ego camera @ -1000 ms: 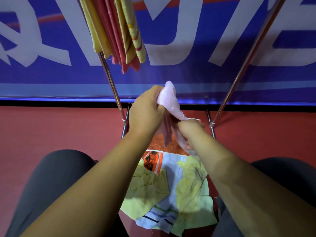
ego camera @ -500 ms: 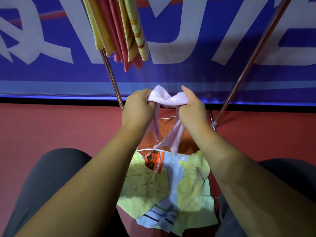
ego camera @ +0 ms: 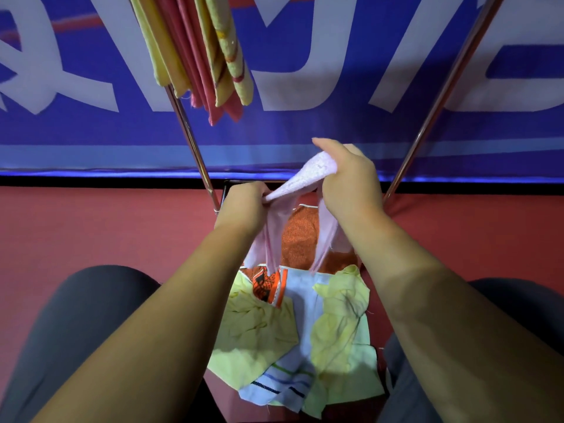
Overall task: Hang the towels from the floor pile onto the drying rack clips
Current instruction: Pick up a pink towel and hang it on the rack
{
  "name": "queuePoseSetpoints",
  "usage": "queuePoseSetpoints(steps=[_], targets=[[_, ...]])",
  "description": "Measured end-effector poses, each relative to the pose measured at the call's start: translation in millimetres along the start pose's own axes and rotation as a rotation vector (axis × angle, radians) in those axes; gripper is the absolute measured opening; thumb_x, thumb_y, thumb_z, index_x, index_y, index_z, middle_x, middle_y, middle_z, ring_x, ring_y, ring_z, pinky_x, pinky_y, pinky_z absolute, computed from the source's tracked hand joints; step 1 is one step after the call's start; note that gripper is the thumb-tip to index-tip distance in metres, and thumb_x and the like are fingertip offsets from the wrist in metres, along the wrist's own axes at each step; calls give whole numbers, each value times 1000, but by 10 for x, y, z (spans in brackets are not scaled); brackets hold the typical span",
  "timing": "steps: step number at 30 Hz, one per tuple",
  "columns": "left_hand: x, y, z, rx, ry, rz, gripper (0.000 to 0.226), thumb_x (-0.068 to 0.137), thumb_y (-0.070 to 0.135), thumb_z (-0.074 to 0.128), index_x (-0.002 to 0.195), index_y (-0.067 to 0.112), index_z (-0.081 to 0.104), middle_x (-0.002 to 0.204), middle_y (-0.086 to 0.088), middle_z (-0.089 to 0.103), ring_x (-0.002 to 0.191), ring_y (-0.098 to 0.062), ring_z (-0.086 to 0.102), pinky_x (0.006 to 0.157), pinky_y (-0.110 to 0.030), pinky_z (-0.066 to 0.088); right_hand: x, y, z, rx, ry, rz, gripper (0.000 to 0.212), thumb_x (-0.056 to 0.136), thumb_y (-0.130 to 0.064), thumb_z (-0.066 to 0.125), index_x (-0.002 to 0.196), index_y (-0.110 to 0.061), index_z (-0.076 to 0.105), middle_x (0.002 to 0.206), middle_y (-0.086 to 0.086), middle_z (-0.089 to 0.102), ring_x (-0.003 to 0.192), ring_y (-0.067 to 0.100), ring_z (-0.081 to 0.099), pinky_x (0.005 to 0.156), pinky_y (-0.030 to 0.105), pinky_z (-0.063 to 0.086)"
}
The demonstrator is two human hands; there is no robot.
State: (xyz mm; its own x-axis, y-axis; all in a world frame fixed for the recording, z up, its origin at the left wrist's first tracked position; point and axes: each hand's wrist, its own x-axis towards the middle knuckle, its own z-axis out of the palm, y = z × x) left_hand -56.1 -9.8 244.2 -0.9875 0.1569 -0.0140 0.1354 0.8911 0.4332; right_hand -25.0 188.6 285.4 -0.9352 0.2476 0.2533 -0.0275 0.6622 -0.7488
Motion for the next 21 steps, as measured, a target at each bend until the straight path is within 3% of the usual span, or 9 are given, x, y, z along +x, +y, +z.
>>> queuePoseSetpoints(steps=[4,8,13,16,18,21], targets=[[66,-103,-37,60,-5,8,34,84,1,61,105,20,80,93,-11,75,91,-34,67,72,-30,42,43,85,-76,-243,-116,76,75,86,3,46,145,-40,64,137,7,65,126,32,61,102,40,52],[106,-198,-30,109,-50,12,35,88,1,59,112,20,77,104,-10,75,98,-33,67,75,-28,41,39,106,-85,-211,-143,145,70,89,-1,46,143,-41,65,143,6,65,129,30,62,107,40,51],[46,-163,-17,152,-159,-26,31,89,-3,52,101,16,73,90,-7,68,81,-29,59,70,-32,41,64,52,-128,-120,-97,158,73,87,-1,43,143,-42,64,140,2,68,127,28,63,103,38,53],[37,-239,38,146,-161,-66,21,92,9,52,88,26,64,83,-4,62,87,-33,63,71,-32,43,68,10,-168,-6,-43,144,77,82,-2,40,142,-43,64,136,-1,69,124,24,64,99,37,55],[34,-265,63,78,-146,-123,15,94,19,52,84,27,60,84,-5,62,92,-37,64,73,-33,44,82,0,-198,66,3,160,77,79,-3,39,139,-44,66,135,-1,70,123,22,64,97,33,54],[41,-250,77,-188,-103,-247,22,101,29,48,94,16,64,97,-9,65,98,-35,62,82,-35,46,122,-21,-266,184,72,230,76,78,-1,38,135,-41,69,134,-5,70,124,15,61,93,20,45]])
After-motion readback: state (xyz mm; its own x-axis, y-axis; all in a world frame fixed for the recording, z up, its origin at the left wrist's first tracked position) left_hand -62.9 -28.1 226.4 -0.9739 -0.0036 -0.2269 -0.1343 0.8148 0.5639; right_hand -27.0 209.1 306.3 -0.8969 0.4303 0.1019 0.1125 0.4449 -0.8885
